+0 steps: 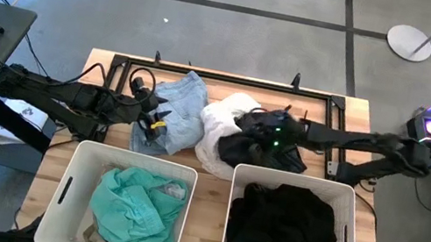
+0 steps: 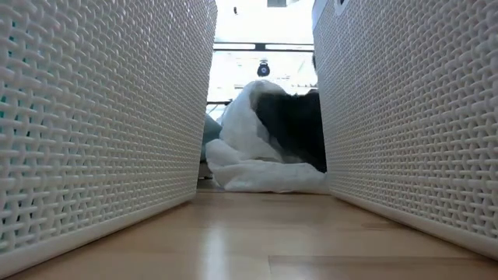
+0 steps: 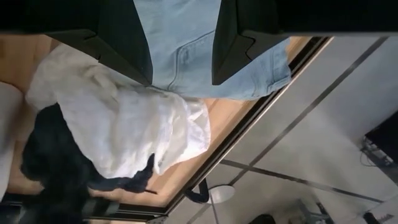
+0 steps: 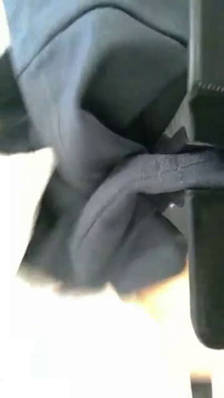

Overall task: Sort clothes
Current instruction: Put the black shorts into the right white laundry bin

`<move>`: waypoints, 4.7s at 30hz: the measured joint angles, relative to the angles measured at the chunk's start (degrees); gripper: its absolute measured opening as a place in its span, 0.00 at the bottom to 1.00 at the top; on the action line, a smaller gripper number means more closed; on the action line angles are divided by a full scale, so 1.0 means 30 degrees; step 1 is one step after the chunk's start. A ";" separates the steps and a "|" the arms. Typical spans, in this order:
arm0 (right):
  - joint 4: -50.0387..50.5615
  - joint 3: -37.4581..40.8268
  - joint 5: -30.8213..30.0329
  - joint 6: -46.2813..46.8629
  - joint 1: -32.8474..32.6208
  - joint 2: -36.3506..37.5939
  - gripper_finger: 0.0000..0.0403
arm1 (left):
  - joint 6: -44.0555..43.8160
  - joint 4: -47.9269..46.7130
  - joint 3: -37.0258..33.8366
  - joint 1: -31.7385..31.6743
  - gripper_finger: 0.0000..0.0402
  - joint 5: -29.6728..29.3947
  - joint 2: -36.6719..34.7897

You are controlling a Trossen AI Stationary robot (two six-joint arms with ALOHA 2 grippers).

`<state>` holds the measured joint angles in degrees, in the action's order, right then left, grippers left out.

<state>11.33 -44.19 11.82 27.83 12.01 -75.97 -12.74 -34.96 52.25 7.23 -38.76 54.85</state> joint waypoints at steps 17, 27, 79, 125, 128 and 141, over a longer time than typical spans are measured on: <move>-0.1395 -0.8231 -0.3709 -0.8067 -0.8018 0.7637 0.01 | 0.0140 0.0022 0.0000 -0.0004 0.39 -0.0373 0.0000; -0.2285 -1.3485 -0.1280 -1.3759 -1.4142 0.6197 0.00 | 0.0301 0.0007 0.0000 -0.0004 0.39 -0.0373 0.0000; 1.6785 -0.9938 -1.1436 2.3934 -2.4529 0.2021 0.00 | -0.0213 0.0255 0.0000 -0.0007 0.39 -0.0278 0.0004; 1.2868 -0.9546 -0.7497 1.2013 -1.5770 0.3434 0.28 | -0.0195 0.0168 0.0000 -0.0004 0.39 -0.0140 0.0004; 0.8710 -0.7536 -0.6440 0.9584 -1.5283 0.3244 0.23 | -0.0195 0.0175 0.0000 -0.0004 0.39 -0.0140 0.0007; -0.1732 0.3499 0.0565 1.3398 -1.3467 0.1194 0.01 | -0.0233 0.0198 0.0000 -0.0004 0.39 -0.0133 0.0006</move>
<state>6.14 -33.69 13.52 68.02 -28.39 -72.39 -13.43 -34.37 52.25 7.22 -39.16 54.87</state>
